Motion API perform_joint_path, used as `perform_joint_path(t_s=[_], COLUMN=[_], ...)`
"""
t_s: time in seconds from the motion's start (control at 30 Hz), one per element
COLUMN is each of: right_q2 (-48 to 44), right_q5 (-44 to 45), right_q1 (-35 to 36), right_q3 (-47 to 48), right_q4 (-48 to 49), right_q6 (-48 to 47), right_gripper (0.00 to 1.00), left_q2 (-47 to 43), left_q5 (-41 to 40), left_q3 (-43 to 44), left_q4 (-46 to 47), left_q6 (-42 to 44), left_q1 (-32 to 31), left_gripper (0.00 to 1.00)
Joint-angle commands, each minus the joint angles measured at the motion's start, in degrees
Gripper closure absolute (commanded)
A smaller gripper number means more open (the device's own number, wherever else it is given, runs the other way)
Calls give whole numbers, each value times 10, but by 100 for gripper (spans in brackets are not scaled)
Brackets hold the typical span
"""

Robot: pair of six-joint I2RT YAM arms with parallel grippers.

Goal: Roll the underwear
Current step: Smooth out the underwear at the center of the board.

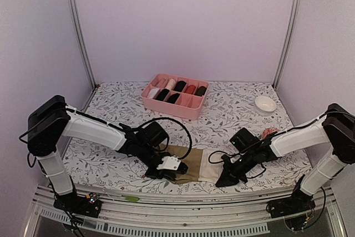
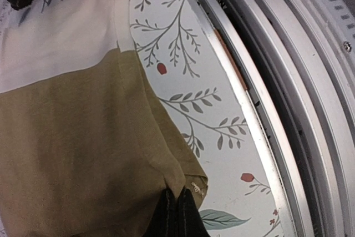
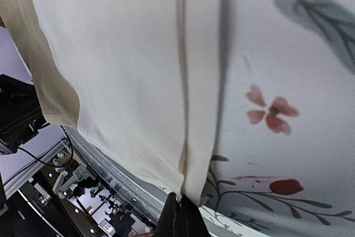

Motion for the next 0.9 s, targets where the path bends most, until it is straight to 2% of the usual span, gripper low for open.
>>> perform_joint_path(t_s=[0.0, 0.2, 0.3, 0.33, 0.37, 0.4, 0.47, 0.57, 0.67, 0.77, 0.87], right_q2=[-23, -72, -70, -67, -69, -72, -72, -49, -13, 26, 51], right_q5=[43, 75, 59, 58, 66, 74, 83, 84, 86, 88, 95], right_q1=[3, -17, -45, -53, -58, -65, -93, -129, -142, -143, -143], right_q3=[4, 22, 27, 35, 43, 51, 62, 84, 117, 148, 180], right_q4=[-21, -80, -90, -103, -115, -120, -122, -117, -108, -109, -119], right_q6=[14, -13, -30, -46, -59, -68, -85, -106, -128, -158, -196], right_gripper=[100, 100, 100, 95, 79, 72, 72, 77, 78, 73, 62], left_q2=[-9, -17, -6, -3, -4, -8, -22, -45, -62, -73, -81], left_q5=[-1, 8, 9, 10, 9, 7, 4, 8, 14, 18, 30], left_q3=[-4, 1, 14, 16, 17, 16, 8, -6, -13, -14, -11], left_q4=[4, 8, 0, -5, -8, -10, -8, -5, -3, 3, 7], left_q6=[0, 2, 1, 1, 0, 0, -1, -11, -30, -53, -79], left_q1=[-8, -9, -8, -9, -9, -8, -6, 4, 19, 40, 65], left_gripper=[100, 95, 86, 82, 78, 75, 69, 59, 56, 54, 54])
